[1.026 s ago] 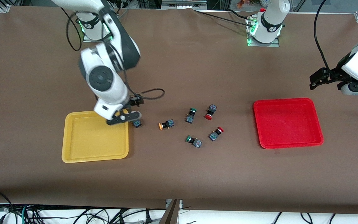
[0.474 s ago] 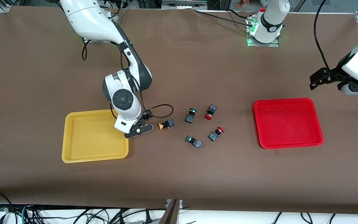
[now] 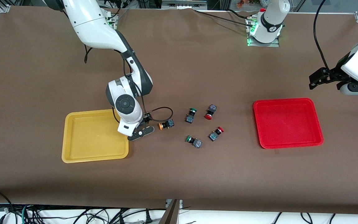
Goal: Place red and yellow buttons in trays
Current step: 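Grasp the orange button with the right gripper while the left gripper reaches the red button, then place the orange button in the yellow tray while the left gripper carries the red button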
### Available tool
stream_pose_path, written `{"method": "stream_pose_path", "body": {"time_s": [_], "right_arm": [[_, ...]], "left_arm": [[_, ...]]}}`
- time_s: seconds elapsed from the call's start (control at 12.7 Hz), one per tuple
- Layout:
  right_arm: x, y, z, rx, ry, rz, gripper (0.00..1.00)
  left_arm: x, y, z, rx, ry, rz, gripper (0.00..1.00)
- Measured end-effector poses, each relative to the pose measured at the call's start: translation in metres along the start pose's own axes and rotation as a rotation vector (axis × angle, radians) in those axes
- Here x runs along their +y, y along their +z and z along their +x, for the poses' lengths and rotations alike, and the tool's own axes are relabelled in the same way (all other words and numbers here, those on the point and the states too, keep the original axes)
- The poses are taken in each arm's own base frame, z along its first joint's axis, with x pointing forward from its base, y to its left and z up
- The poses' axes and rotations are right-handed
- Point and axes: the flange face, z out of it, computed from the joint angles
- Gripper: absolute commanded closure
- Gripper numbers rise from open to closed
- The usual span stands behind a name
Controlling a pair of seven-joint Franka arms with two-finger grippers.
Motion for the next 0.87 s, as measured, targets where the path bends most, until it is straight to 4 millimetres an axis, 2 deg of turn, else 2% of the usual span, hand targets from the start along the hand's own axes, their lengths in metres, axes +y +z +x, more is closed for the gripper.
{"method": "stream_pose_path", "body": {"time_s": [0.08,0.16,0.32,0.39,0.55,0.71,0.79,0.87], "right_arm": [[0.001,0.004,-0.002,-0.006,0.002,0.003,0.00],[0.001,0.008,-0.005,-0.010,0.009,0.013,0.00],[0.001,0.014,-0.008,-0.017,0.027,0.042,0.06],[0.001,0.017,-0.010,-0.021,0.033,0.051,0.14],[0.001,0.020,-0.013,-0.027,0.031,0.057,0.47],[0.005,0.018,-0.013,-0.025,0.029,0.059,0.87],[0.007,0.015,-0.013,-0.021,0.033,0.061,0.99],[0.008,0.012,-0.013,-0.018,0.041,0.071,1.00]], "left_arm": [[0.007,0.011,0.002,-0.031,0.012,-0.002,0.00],[0.020,0.029,0.007,-0.068,0.034,-0.002,0.00],[0.057,0.083,0.033,-0.107,0.095,-0.006,0.00],[0.080,0.110,0.051,-0.105,0.132,-0.011,0.00],[0.133,0.160,0.080,-0.096,0.211,-0.023,0.00],[0.179,0.201,0.101,-0.019,0.274,-0.044,0.00],[0.205,0.224,0.106,0.026,0.308,-0.057,0.00],[0.235,0.248,0.107,0.069,0.344,-0.070,0.00]]}}
